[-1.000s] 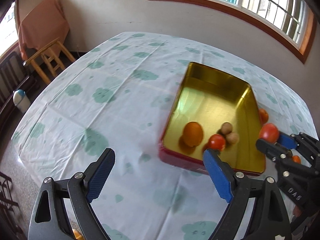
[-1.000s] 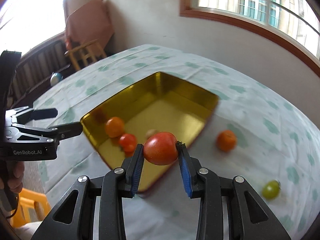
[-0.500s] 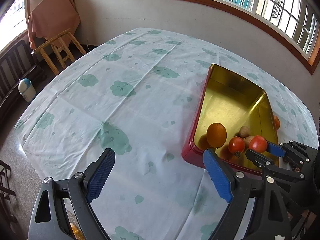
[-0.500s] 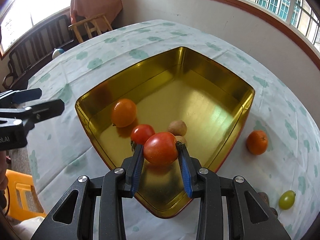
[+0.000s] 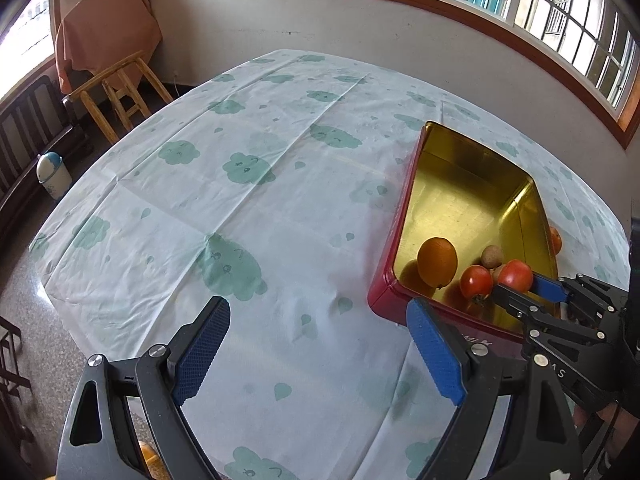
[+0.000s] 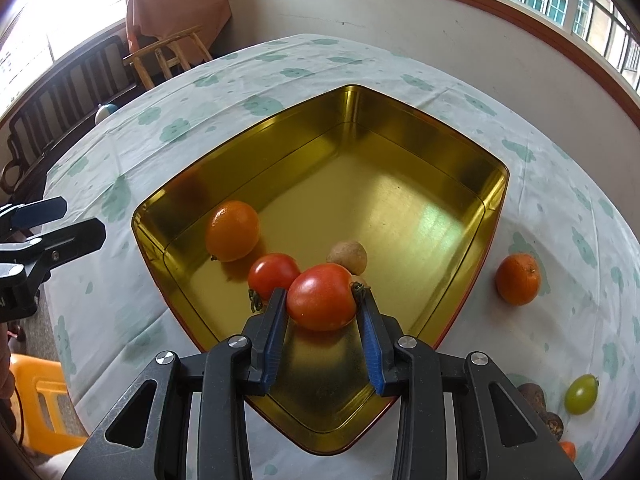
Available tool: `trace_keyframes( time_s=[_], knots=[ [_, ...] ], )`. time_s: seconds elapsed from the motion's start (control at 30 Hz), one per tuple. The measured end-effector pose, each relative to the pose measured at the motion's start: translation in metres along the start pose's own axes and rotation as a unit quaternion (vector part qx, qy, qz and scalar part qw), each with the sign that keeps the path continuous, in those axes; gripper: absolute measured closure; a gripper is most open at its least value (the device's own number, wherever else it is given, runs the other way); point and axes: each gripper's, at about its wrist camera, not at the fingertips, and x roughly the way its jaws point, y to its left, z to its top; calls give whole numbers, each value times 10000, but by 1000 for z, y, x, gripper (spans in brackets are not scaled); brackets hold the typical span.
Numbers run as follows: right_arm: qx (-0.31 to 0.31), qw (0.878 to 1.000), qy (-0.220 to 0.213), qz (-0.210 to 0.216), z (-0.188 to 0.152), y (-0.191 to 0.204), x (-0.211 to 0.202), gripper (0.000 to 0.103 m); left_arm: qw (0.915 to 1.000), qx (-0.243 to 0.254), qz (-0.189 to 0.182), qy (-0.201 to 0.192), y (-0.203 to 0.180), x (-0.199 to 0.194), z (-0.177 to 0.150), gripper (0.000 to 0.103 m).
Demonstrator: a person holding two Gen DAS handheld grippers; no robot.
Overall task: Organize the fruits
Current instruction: 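Lower the held red tomato into the tin and open the right gripper, then grasp the mandarin beside the brown fruits with the right gripper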
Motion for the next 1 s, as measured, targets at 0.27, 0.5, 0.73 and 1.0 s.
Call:
trace_keyframes(
  time_s=[0.27, 0.5, 0.73, 1.0],
  knots=[
    [127, 9997, -153, 130, -3, -2, -7, 66, 9998, 200, -75, -56, -16, -8, -1, 15],
    [312, 9977, -574, 160, -11, -17, -45, 66, 9986, 470, -212, -112, -39, -16, -2, 15],
    [838, 9924, -783, -455, -51, -79, -88, 66, 9944, 925, -485, -148, -80, -24, -5, 15],
    [1669, 9777, -431, -1197, -113, -168, -106, 66, 9842, 1563, -821, -144, -136, -33, -16, 15]
  ],
)
